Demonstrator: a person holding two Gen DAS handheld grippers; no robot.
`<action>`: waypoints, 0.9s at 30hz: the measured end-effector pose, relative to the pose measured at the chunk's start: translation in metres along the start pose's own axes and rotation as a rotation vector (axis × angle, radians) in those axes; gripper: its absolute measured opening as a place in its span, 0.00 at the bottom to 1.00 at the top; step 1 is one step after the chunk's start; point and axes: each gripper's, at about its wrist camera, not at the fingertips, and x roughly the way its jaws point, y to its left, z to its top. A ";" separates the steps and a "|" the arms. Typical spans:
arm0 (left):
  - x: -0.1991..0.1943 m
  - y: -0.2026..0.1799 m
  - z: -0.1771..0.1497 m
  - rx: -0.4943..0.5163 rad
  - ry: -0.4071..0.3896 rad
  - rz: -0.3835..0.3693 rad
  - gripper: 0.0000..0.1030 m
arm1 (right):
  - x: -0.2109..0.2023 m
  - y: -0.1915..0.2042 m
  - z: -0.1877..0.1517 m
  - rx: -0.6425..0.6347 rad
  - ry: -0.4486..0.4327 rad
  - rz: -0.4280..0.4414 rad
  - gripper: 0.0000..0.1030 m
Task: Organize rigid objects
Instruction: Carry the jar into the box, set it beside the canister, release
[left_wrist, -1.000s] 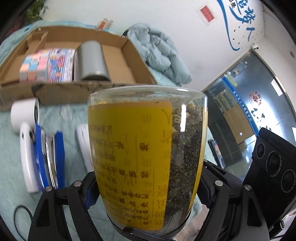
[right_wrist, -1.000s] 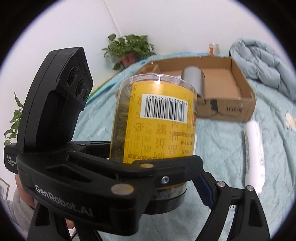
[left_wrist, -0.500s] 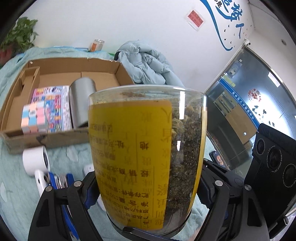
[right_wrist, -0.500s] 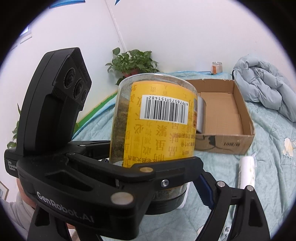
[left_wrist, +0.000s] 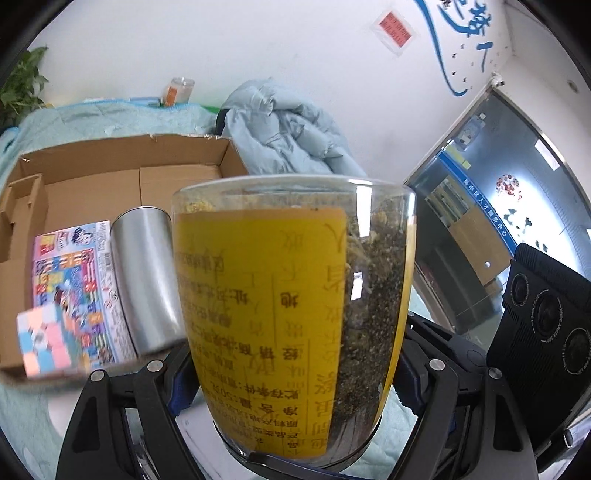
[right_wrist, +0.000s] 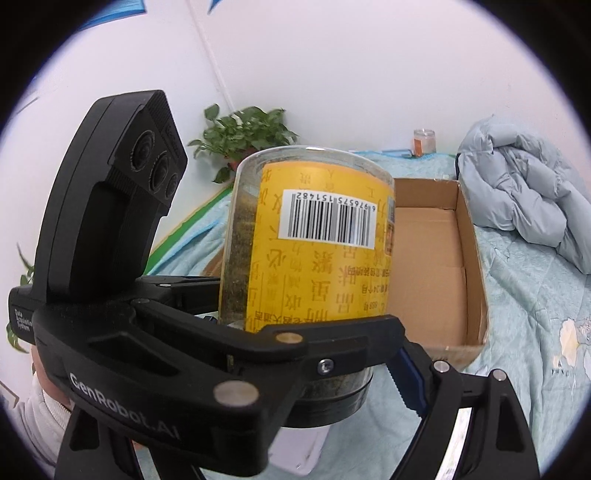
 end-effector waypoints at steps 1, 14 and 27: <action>0.008 0.004 0.006 -0.006 0.012 0.003 0.80 | 0.006 -0.006 0.004 0.010 0.013 0.005 0.84; 0.104 0.062 0.055 -0.167 0.186 -0.020 0.81 | 0.066 -0.072 0.023 0.090 0.160 0.039 0.84; 0.107 0.090 0.067 -0.180 0.169 0.058 0.85 | 0.108 -0.111 0.005 0.234 0.279 -0.006 0.84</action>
